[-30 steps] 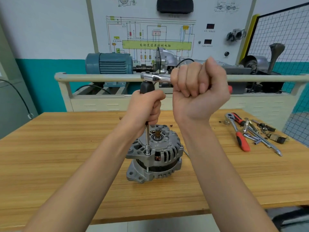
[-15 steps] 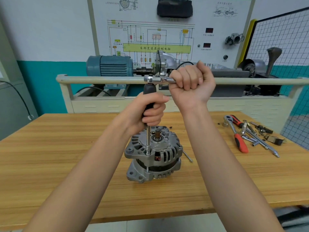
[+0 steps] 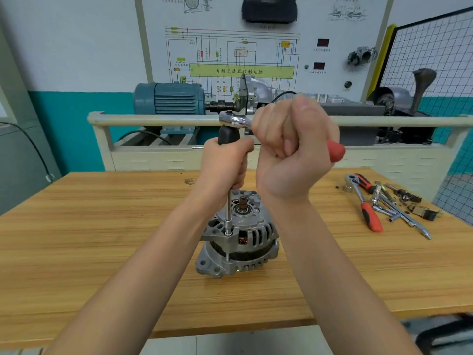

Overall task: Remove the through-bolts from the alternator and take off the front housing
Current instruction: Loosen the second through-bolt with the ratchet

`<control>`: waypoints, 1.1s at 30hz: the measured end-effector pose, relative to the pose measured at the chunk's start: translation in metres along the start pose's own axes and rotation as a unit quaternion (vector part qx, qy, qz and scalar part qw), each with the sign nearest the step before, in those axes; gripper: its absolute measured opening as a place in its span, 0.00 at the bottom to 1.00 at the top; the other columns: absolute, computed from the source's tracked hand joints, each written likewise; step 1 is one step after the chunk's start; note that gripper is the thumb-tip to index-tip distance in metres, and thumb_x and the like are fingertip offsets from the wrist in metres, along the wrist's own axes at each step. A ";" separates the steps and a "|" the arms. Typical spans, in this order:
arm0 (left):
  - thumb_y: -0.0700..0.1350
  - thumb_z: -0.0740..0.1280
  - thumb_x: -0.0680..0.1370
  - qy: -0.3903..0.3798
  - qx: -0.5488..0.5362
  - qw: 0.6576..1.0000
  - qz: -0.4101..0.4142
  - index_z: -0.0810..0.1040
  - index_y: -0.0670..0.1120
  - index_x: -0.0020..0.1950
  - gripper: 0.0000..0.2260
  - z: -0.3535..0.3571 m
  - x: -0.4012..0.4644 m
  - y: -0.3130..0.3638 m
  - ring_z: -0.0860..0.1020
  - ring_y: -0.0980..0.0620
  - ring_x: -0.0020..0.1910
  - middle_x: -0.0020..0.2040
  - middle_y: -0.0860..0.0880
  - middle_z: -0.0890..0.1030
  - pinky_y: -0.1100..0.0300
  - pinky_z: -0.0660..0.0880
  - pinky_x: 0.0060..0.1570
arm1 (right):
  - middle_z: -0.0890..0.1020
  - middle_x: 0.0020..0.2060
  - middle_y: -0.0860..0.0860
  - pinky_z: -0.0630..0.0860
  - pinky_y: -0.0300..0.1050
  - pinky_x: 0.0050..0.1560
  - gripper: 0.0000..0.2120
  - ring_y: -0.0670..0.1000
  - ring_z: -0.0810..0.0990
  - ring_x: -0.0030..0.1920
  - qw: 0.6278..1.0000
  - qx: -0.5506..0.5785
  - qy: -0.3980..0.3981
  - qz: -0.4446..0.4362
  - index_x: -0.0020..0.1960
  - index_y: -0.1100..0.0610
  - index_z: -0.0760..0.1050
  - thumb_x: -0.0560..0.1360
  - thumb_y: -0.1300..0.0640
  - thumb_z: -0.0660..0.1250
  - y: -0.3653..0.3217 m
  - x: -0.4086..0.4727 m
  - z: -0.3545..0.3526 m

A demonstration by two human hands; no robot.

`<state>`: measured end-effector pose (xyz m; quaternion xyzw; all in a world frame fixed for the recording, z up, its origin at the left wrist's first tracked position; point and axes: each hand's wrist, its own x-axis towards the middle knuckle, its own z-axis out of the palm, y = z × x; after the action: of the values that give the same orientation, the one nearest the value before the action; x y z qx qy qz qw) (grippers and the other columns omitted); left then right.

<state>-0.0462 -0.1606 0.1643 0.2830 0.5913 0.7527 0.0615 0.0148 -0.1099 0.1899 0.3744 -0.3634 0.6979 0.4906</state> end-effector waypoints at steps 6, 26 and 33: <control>0.39 0.64 0.71 -0.200 -0.036 0.979 -0.015 0.64 0.47 0.24 0.16 -0.021 0.004 0.005 0.57 0.55 0.17 0.19 0.52 0.60 0.66 0.57 0.22 | 0.61 0.14 0.46 0.56 0.38 0.24 0.24 0.48 0.51 0.21 0.964 0.197 0.064 0.168 0.19 0.52 0.58 0.73 0.62 0.54 -0.003 0.024 -0.024; 0.34 0.62 0.74 0.034 -0.007 0.999 0.004 0.60 0.47 0.28 0.18 0.002 0.000 0.000 0.56 0.56 0.16 0.18 0.54 0.60 0.70 0.55 0.20 | 0.60 0.17 0.46 0.54 0.41 0.28 0.22 0.44 0.58 0.20 1.000 0.001 -0.008 0.004 0.23 0.50 0.59 0.72 0.68 0.52 0.003 0.003 -0.003; 0.39 0.67 0.70 -0.182 -0.004 0.983 -0.020 0.65 0.48 0.24 0.17 -0.016 0.002 0.005 0.57 0.54 0.18 0.19 0.52 0.60 0.64 0.57 0.23 | 0.59 0.14 0.48 0.54 0.38 0.24 0.22 0.47 0.49 0.21 0.910 0.305 0.135 0.246 0.18 0.55 0.59 0.71 0.59 0.55 0.002 0.033 -0.040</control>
<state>-0.0550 -0.1749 0.1676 0.4031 0.5726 0.6897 0.1841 -0.0019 -0.0617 0.2003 0.3069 -0.1440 0.9170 0.2102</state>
